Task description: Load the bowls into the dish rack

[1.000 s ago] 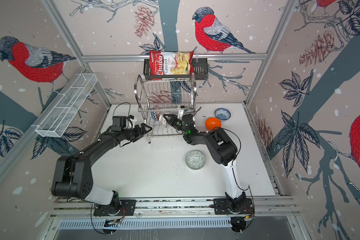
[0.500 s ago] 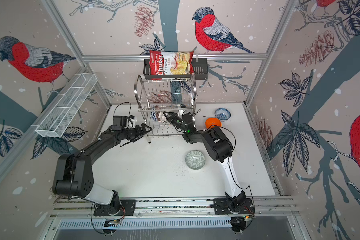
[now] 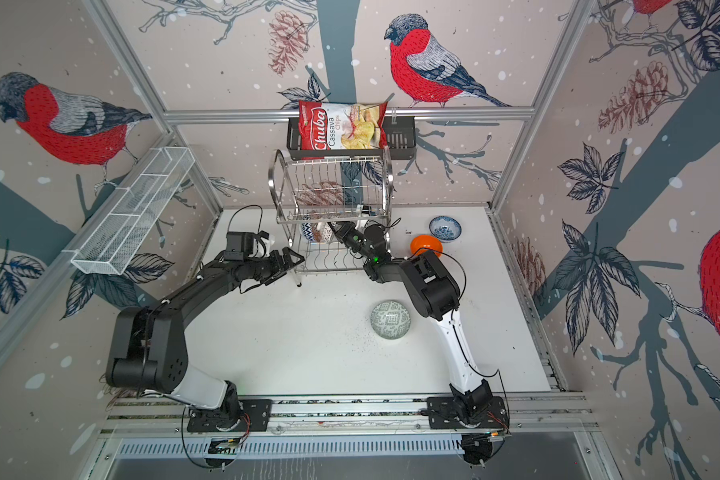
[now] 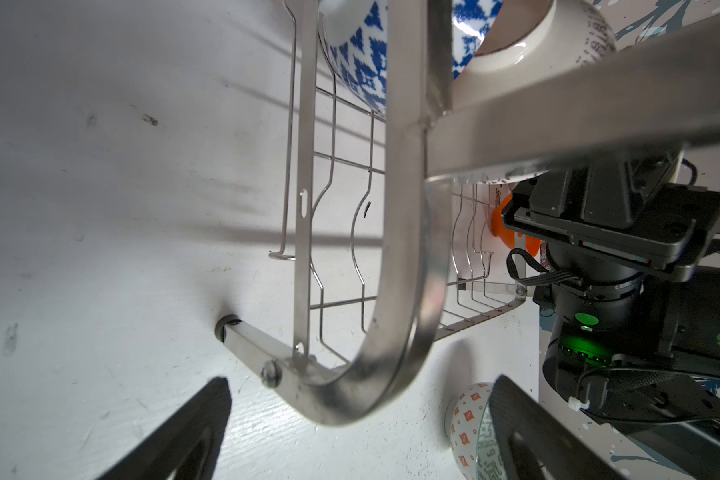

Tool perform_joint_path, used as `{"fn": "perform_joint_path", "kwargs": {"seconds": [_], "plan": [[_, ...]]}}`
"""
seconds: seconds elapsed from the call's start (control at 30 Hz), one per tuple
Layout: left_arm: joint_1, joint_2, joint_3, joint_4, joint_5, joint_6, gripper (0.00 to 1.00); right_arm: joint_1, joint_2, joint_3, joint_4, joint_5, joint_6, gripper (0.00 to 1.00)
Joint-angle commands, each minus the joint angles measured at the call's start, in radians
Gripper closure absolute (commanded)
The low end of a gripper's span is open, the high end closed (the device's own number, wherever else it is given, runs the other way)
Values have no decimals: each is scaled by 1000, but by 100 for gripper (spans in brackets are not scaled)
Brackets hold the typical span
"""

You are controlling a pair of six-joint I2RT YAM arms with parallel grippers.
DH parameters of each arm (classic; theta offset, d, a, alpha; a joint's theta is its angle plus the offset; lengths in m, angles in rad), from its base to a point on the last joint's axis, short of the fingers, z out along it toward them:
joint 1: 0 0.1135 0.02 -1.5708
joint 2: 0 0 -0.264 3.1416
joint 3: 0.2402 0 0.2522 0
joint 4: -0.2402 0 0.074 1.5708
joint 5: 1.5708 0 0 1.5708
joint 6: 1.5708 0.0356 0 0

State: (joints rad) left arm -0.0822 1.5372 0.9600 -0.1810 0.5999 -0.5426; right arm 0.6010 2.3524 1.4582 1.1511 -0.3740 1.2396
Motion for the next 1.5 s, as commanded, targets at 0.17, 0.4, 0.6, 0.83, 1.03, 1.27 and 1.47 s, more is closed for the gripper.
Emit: {"fn": "perform_joint_path", "kwargs": {"seconds": [0.17, 0.4, 0.6, 0.83, 1.03, 1.27, 1.47], "plan": [[1, 4, 8, -5, 2, 16, 3, -3, 37, 49, 90, -2, 55, 100], [1, 4, 8, -6, 3, 16, 3, 0, 52, 63, 86, 6, 76, 100], [0, 7, 11, -6, 5, 16, 3, 12, 63, 102, 31, -1, 53, 100], [1, 4, 6, -5, 7, 18, 3, 19, 74, 128, -13, 15, 46, 100], [1, 8, 0, 0, 8, 18, 3, 22, 86, 150, -40, 21, 35, 100], [1, 8, -2, 5, 11, 18, 3, 24, 112, 193, -89, 19, 35, 100], [1, 8, -6, 6, 15, 18, 3, 24, 134, 228, -114, 19, 28, 100]]}}
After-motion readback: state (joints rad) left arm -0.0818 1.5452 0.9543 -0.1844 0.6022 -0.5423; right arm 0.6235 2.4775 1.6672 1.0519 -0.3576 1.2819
